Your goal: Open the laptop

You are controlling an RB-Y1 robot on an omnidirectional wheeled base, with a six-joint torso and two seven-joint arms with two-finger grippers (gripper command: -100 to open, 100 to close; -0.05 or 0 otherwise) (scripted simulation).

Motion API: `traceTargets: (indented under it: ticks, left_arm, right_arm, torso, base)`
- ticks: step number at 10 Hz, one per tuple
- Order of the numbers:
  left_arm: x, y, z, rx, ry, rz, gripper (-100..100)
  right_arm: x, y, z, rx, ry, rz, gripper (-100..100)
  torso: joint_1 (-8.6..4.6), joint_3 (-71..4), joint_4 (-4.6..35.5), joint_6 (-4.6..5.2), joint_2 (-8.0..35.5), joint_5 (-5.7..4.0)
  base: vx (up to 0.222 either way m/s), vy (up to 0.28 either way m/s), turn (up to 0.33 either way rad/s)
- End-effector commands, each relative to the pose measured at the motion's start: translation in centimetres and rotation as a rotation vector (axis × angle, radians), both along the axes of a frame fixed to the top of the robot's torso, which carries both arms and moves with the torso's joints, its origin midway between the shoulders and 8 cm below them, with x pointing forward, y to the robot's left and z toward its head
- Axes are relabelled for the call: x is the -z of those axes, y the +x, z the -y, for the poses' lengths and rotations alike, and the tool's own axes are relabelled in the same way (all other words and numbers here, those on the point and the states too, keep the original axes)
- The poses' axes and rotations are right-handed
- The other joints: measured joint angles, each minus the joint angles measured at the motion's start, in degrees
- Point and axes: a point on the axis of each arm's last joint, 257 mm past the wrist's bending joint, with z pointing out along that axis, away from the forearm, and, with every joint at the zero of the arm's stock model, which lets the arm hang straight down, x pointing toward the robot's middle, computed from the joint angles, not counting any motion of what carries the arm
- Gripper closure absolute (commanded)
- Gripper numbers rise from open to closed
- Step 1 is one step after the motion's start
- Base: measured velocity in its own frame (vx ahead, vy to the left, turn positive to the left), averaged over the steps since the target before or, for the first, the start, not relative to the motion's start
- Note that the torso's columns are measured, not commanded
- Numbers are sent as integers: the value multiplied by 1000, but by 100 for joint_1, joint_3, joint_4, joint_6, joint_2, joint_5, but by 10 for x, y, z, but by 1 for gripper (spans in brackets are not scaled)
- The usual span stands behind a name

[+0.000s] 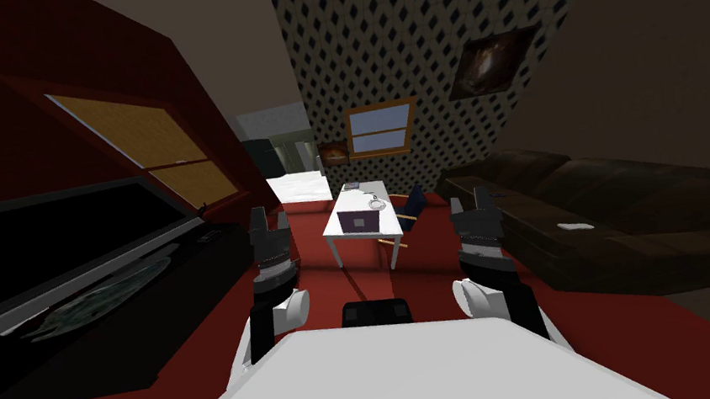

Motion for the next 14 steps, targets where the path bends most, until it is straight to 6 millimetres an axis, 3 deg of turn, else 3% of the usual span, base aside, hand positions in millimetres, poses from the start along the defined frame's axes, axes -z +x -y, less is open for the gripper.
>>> traceTargets:
  ticks: [1,9,10,11,14]
  left_arm:
    - [0,0,0,0,0,0,0]
    - [0,0,0,0,0,0,0]
    - [0,0,0,0,0,0,0]
    - [0,0,0,0,0,0,0]
    - [0,0,0,0,0,0,0]
  right_arm:
    - [0,0,0,0,0,0,0]
    - [0,0,0,0,0,0,0]
    - [2,2,-4,-9,-48,-18,-100]
    - [4,5,-6,-11,-86,-33,-100]
    - [14,12,-12,3,-219,-93,-100]
  torso:
    - [0,-467,235,0,232,0]
    - [0,-7073,3537,0,3539,0]
    - [0,-7919,3960,0,3962,0]
    - [5,-8315,4148,-1,4153,2]
    - [12,-8459,4225,0,4222,3]
  base:
    - [0,0,0]
    - [0,0,0]
    - [12,19,20]
    - [10,39,36]
    - [24,75,51]
